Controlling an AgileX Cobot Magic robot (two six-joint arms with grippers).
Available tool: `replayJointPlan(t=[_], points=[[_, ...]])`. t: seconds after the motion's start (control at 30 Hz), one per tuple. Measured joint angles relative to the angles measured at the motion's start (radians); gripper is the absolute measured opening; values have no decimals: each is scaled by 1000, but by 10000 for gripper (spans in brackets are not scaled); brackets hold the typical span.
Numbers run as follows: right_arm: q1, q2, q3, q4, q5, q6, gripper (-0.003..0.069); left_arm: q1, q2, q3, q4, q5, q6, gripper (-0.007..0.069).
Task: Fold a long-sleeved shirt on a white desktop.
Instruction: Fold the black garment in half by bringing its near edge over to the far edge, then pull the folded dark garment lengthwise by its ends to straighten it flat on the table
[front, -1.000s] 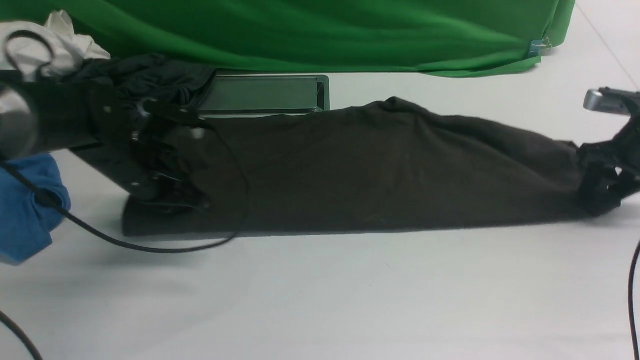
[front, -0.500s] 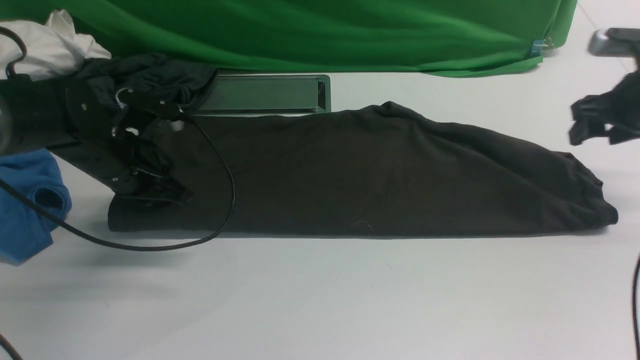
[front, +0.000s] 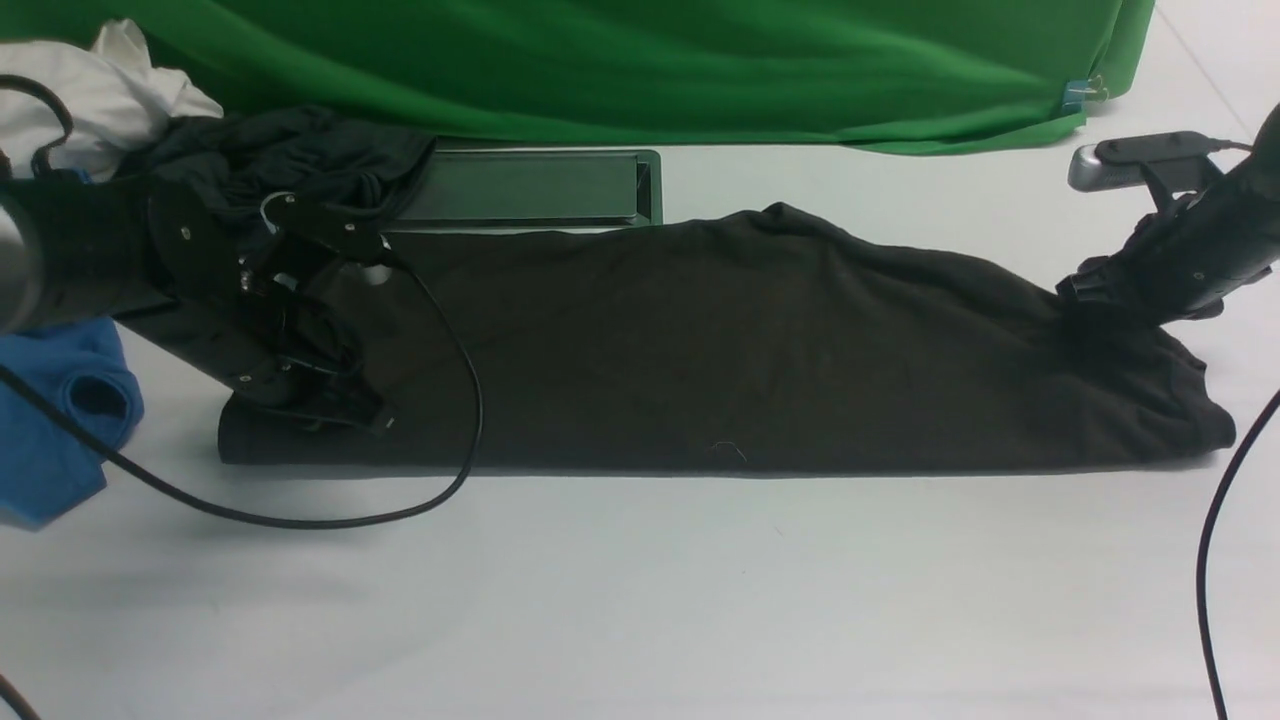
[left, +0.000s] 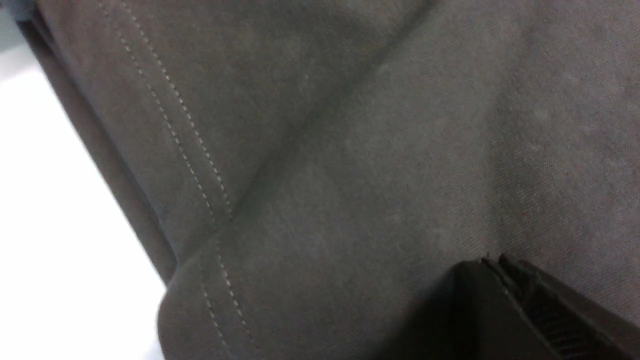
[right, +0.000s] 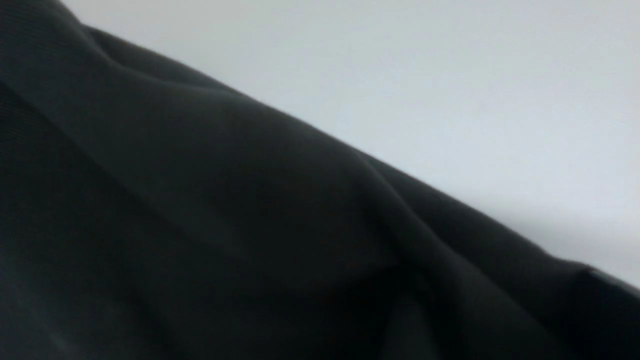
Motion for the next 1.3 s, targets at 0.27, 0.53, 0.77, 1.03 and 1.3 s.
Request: replayJointPlan(t=[0.27, 0.53, 0.77, 1.03, 1.3], points=[[0, -23, 0, 0, 32, -9, 94, 0, 1, 3, -3, -6, 26, 18], [0, -68, 0, -2, -12, -29, 44, 0, 1, 5, -3, -11, 28, 18], [1, -52, 0, -23, -101, -29, 96, 0, 1, 5, -4, -13, 28, 18], [-12, -67, 0, -147, -66, 105, 463, -4, -34, 13, -12, -5, 28, 18], [-99, -87, 0, -52, 136, 197, 615, -174, -279, 17, -46, -18, 28, 18]])
